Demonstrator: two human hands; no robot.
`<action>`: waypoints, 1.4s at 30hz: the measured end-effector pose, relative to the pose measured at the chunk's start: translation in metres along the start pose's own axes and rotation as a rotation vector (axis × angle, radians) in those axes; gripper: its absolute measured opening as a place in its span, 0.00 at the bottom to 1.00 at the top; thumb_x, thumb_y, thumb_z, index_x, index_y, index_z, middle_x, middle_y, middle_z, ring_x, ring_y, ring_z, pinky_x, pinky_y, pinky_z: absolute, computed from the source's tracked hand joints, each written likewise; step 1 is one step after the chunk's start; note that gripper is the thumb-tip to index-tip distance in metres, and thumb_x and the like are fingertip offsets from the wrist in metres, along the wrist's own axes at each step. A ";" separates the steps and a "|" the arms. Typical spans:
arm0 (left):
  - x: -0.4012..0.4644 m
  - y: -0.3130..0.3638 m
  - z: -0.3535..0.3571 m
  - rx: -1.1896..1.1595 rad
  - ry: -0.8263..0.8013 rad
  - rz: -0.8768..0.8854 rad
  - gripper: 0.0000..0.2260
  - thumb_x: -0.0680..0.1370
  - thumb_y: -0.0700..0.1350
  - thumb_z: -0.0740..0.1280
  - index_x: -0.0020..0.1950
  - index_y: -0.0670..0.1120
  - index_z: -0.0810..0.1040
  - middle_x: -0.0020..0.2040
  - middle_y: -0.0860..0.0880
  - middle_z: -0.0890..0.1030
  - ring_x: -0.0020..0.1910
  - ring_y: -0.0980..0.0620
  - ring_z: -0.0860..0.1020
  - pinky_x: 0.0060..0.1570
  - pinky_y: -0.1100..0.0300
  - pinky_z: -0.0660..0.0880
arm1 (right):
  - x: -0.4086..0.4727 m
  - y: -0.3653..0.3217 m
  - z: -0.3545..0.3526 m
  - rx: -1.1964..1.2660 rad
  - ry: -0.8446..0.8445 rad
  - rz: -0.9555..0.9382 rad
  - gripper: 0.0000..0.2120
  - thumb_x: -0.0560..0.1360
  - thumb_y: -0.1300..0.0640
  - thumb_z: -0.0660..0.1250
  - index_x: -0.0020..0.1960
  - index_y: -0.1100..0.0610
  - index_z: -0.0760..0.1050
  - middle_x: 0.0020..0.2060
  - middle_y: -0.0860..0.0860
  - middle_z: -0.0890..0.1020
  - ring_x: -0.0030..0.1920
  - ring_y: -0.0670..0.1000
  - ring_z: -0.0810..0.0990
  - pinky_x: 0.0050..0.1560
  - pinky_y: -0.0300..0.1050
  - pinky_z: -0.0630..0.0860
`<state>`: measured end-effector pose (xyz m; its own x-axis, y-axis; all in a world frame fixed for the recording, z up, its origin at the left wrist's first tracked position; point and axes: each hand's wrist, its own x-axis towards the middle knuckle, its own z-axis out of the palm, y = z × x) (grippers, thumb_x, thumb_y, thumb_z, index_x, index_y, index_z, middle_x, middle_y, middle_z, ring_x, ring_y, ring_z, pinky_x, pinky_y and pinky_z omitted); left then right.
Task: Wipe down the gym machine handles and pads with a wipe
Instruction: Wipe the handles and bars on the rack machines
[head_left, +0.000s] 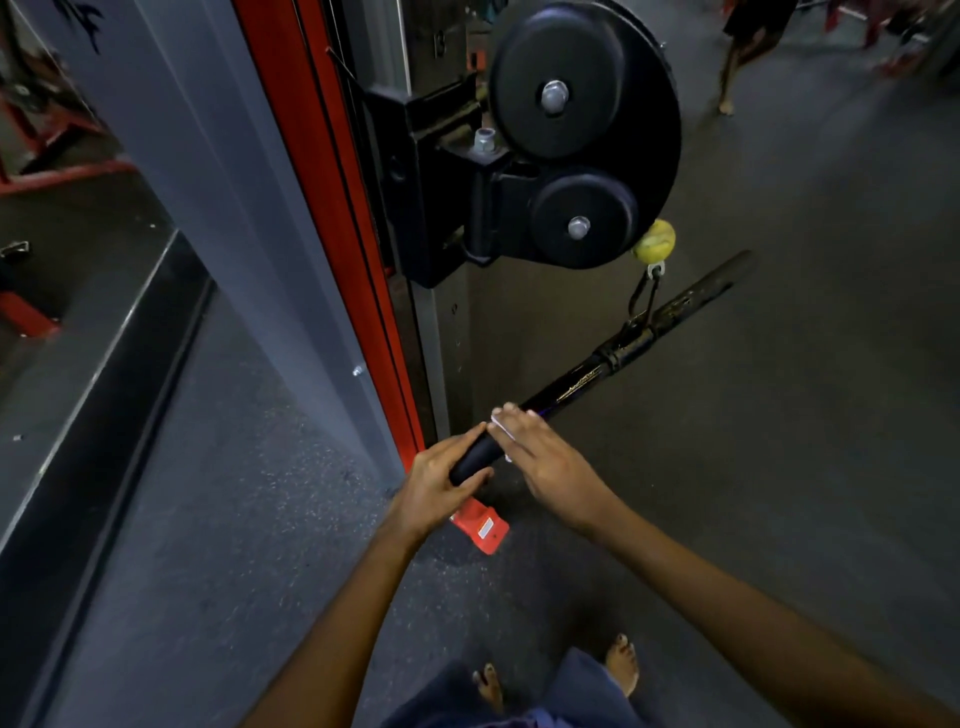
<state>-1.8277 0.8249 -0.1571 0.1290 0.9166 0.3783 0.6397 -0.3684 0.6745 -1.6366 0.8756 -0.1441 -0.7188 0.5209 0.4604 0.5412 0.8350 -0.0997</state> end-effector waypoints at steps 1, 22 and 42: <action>0.000 0.000 -0.001 0.006 0.008 0.000 0.28 0.74 0.54 0.68 0.70 0.41 0.72 0.59 0.42 0.81 0.54 0.54 0.79 0.56 0.69 0.73 | 0.003 0.013 -0.007 -0.034 -0.004 -0.045 0.19 0.77 0.64 0.54 0.67 0.64 0.66 0.64 0.61 0.75 0.68 0.58 0.67 0.72 0.50 0.56; 0.012 0.009 -0.023 0.003 0.002 -0.046 0.28 0.73 0.55 0.68 0.68 0.41 0.74 0.58 0.43 0.82 0.54 0.54 0.79 0.55 0.63 0.76 | -0.006 0.069 -0.020 0.120 0.234 0.525 0.22 0.77 0.69 0.51 0.70 0.68 0.65 0.70 0.62 0.67 0.72 0.57 0.60 0.73 0.50 0.56; 0.009 0.016 -0.031 -0.005 -0.096 -0.154 0.30 0.70 0.43 0.77 0.70 0.39 0.72 0.63 0.44 0.79 0.61 0.52 0.77 0.60 0.76 0.67 | 0.015 -0.038 -0.006 0.179 0.053 -0.028 0.19 0.82 0.61 0.50 0.63 0.70 0.73 0.64 0.64 0.74 0.68 0.61 0.69 0.71 0.52 0.63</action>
<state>-1.8393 0.8223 -0.1233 0.1018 0.9729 0.2077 0.6542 -0.2227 0.7228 -1.6654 0.8507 -0.1281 -0.7061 0.4908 0.5105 0.4317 0.8698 -0.2391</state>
